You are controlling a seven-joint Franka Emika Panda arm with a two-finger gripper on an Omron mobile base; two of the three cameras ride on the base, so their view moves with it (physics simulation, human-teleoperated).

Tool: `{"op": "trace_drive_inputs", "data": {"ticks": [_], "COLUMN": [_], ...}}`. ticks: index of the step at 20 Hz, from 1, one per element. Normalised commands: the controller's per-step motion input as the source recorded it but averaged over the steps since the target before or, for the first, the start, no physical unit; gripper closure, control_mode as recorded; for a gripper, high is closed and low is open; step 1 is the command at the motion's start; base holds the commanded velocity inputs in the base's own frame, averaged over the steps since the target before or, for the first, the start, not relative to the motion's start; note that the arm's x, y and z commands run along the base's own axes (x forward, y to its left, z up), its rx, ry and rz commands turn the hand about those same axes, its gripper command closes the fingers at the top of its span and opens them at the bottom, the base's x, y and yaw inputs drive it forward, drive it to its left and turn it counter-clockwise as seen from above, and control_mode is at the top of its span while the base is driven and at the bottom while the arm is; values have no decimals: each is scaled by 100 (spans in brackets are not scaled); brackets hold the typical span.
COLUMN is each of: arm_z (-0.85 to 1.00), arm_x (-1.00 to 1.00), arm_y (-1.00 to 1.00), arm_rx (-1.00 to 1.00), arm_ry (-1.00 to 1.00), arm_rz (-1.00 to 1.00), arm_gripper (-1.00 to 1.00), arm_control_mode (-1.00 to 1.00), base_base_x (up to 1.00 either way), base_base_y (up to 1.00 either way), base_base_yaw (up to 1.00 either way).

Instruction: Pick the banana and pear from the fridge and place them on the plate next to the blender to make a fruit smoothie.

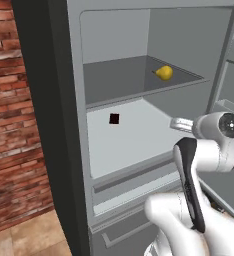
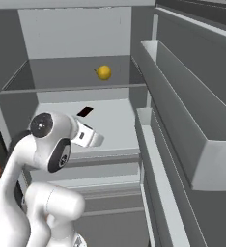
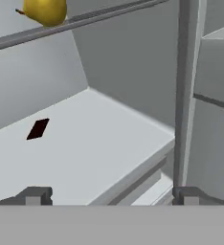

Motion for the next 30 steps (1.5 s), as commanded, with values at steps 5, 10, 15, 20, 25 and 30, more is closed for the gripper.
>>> {"op": "trace_drive_inputs", "data": {"ticks": [5,10,15,20,25,30], "arm_z": [100,100,91,50,0,-23], "arm_x": [-64,-52,-21,29,53,62], "arm_y": [-1,0,4,11,3,2], "arm_rx": [-4,-9,-9,-6,0,-4], "arm_ry": [0,0,1,9,2,4], "arm_rz": [0,0,2,7,13,12], "arm_gripper": [-100,-100,-100,-100,-100,-100], "arm_control_mode": [-100,-100,-100,-100,-100,-100], "base_base_x": [0,0,0,0,0,0], "base_base_y": [0,0,0,0,0,0], "base_base_yaw": [0,0,0,0,0,0]}}
